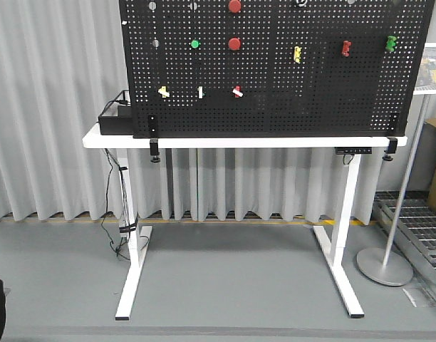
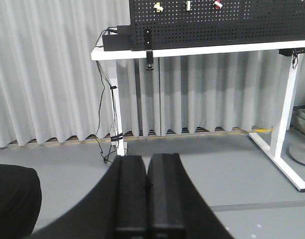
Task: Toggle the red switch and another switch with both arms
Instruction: 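Drive the base forward up to the black pegboard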
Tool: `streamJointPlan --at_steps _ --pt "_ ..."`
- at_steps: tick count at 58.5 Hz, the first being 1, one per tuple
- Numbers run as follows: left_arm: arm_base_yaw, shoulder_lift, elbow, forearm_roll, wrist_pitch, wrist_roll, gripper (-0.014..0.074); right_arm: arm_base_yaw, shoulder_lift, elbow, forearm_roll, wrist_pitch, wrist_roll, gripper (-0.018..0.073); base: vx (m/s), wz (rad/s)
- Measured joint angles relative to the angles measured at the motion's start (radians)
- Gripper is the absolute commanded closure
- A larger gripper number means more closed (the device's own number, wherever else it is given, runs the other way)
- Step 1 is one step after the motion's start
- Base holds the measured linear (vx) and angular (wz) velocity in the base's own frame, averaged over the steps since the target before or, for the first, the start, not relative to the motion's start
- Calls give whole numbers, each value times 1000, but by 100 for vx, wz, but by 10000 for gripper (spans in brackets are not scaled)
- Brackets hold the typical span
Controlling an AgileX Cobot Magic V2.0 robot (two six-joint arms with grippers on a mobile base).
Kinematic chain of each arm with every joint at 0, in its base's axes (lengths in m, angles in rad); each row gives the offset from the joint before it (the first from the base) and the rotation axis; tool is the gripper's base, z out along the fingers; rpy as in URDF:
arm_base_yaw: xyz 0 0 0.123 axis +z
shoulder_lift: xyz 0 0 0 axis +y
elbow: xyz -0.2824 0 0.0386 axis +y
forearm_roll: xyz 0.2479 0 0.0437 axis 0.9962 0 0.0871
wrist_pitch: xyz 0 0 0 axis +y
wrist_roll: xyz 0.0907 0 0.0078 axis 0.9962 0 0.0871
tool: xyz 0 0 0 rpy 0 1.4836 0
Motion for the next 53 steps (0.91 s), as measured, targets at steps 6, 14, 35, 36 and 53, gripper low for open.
streamJointPlan --at_steps 6,14,35,36,53 --pt "0 0 0 0 0 0 594 0 0 0 0 0 0 566 0 0" --pt "0 0 0 0 0 0 594 0 0 0 0 0 1 566 0 0" --pt "0 0 0 0 0 0 594 0 0 0 0 0 1 566 0 0" --pt "0 0 0 0 0 0 594 0 0 0 0 0 1 566 2 -3" --pt "0 0 0 0 0 0 594 0 0 0 0 0 2 566 6 -2"
